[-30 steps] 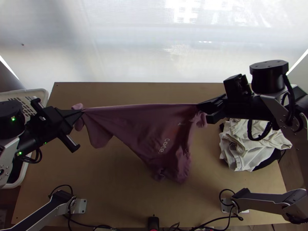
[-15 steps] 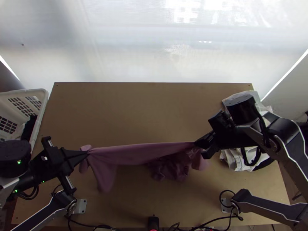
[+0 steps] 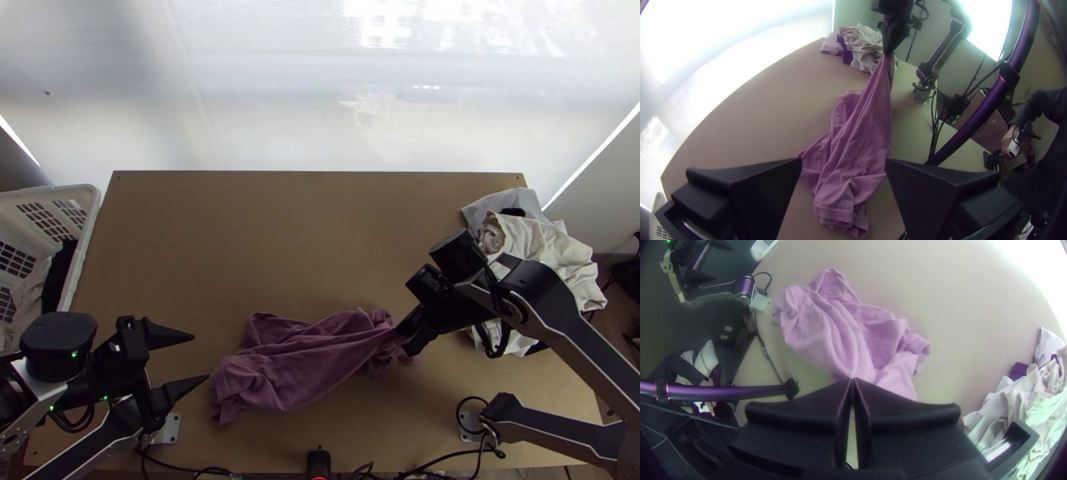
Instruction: Fold the t-shirt
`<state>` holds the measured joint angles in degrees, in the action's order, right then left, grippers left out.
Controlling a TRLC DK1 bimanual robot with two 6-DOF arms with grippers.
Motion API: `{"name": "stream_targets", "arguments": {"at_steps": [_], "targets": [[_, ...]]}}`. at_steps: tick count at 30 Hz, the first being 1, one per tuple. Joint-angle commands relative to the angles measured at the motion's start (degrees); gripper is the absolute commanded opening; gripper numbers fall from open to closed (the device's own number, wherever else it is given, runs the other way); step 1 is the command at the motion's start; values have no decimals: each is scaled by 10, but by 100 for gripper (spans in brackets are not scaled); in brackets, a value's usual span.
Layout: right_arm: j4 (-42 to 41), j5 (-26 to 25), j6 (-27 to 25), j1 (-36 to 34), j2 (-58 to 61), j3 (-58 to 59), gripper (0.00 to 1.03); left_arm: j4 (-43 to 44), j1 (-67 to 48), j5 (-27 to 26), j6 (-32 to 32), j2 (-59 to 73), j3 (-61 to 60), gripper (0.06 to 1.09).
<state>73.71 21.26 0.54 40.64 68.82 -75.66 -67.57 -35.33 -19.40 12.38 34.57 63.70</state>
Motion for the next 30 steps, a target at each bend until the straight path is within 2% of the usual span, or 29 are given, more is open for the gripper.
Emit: {"name": "stream_targets", "arguments": {"at_steps": [1,3,5,8,10,13,17,30], "targets": [[-9,-1,-6,7,6,23,3,27,-3,-1,-2,12,-18,103],[-16,0,-4,6,8,29,3,39,0,2,2,43,-22,103],[-23,0,-4,6,10,32,3,67,-4,1,9,70,-40,98],[-27,0,-4,6,15,25,3,108,-45,2,8,100,-79,98],[-27,0,-3,7,18,16,3,147,-71,35,12,109,-118,99],[-27,0,-3,7,22,10,3,146,-119,66,27,136,-162,101],[-31,0,-3,7,26,9,3,149,-153,66,37,175,-205,102],[-33,1,-1,7,32,0,3,215,-38,67,189,307,-203,102]]}}
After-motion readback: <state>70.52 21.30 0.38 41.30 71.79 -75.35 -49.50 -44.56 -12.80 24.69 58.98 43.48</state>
